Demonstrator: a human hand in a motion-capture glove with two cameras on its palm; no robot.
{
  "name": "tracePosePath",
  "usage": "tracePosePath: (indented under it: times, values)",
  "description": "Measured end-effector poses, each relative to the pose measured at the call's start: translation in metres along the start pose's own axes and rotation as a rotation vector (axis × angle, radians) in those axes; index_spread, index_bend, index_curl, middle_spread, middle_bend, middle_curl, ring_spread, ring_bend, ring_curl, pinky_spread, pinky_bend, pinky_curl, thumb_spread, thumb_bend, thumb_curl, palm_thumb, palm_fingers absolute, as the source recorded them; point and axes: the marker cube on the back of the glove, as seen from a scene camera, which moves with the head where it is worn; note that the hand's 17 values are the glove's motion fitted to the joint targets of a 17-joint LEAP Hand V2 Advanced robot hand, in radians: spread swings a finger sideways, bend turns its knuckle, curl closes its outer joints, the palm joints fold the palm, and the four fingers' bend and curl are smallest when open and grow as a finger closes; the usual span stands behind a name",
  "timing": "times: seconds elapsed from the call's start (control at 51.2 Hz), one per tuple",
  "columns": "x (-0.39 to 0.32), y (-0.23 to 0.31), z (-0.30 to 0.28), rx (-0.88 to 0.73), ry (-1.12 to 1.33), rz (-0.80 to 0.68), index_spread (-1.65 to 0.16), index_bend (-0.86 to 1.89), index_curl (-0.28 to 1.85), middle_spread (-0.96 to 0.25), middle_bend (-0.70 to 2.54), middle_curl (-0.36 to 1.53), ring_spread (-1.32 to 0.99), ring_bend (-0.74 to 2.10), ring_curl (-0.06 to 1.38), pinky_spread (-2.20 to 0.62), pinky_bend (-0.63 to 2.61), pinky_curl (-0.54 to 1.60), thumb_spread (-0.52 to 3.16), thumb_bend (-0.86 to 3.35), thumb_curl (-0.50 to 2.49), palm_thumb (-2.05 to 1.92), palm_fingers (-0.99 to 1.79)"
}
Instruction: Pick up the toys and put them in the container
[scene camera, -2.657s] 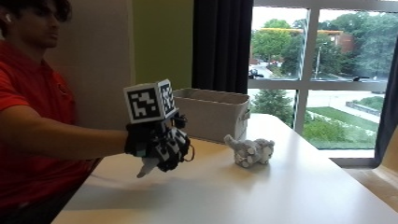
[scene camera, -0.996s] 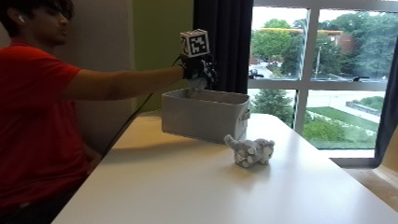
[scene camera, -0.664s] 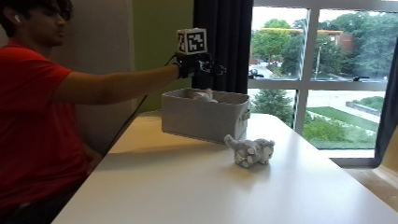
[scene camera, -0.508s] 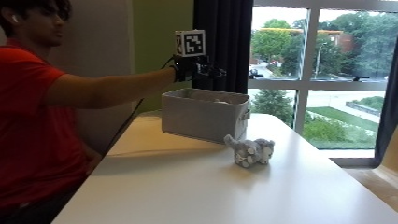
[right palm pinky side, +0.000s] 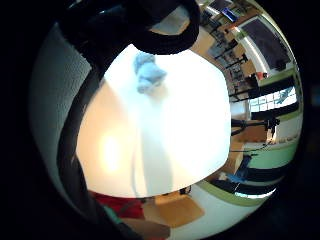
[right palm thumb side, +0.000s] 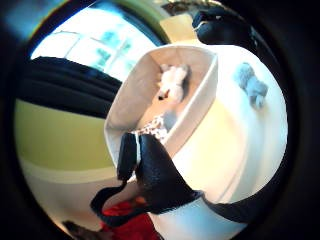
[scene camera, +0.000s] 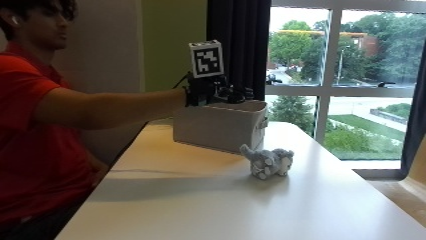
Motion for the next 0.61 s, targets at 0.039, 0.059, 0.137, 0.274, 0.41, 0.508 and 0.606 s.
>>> tracePosePath:
  times: [0.039,0.059,0.137,0.274,0.41,0.508,0.606]
  values:
    - [0.012,-0.002,0.005,0.005,0.019,0.028,-0.47,0.29,0.62,-0.14,0.19,0.45,-0.08,0.28,0.25,0.09,0.65,0.27,1.05,-0.09,0.29,-0.12,0.03]
    - [0.017,-0.004,0.007,0.006,0.027,0.046,-0.47,0.29,0.62,-0.14,0.19,0.45,-0.08,0.28,0.25,0.09,0.64,0.27,1.05,-0.09,0.29,-0.12,0.04]
    - [0.030,-0.012,0.015,0.006,0.038,0.133,-0.47,0.29,0.60,-0.14,0.19,0.44,-0.08,0.28,0.25,0.09,0.62,0.27,1.05,-0.09,0.27,-0.12,0.04]
    - [0.048,-0.020,0.029,-0.001,0.005,0.123,-0.46,0.30,0.58,-0.13,0.19,0.43,-0.09,0.27,0.26,0.09,0.59,0.27,1.06,-0.09,0.24,-0.12,0.06]
    - [0.070,-0.039,0.051,0.028,0.030,0.179,-0.46,0.30,0.56,-0.14,0.18,0.42,-0.11,0.26,0.26,0.08,0.56,0.27,1.07,-0.09,0.21,-0.13,0.07]
    - [0.083,-0.051,0.066,0.014,0.107,0.207,-0.46,0.31,0.55,-0.13,0.19,0.41,-0.11,0.25,0.26,0.08,0.55,0.27,1.08,-0.09,0.18,-0.13,0.09]
    - [0.094,-0.067,0.086,-0.021,0.158,0.248,-0.46,0.30,0.54,-0.13,0.18,0.40,-0.12,0.25,0.27,0.08,0.55,0.28,1.09,-0.09,0.17,-0.12,0.10]
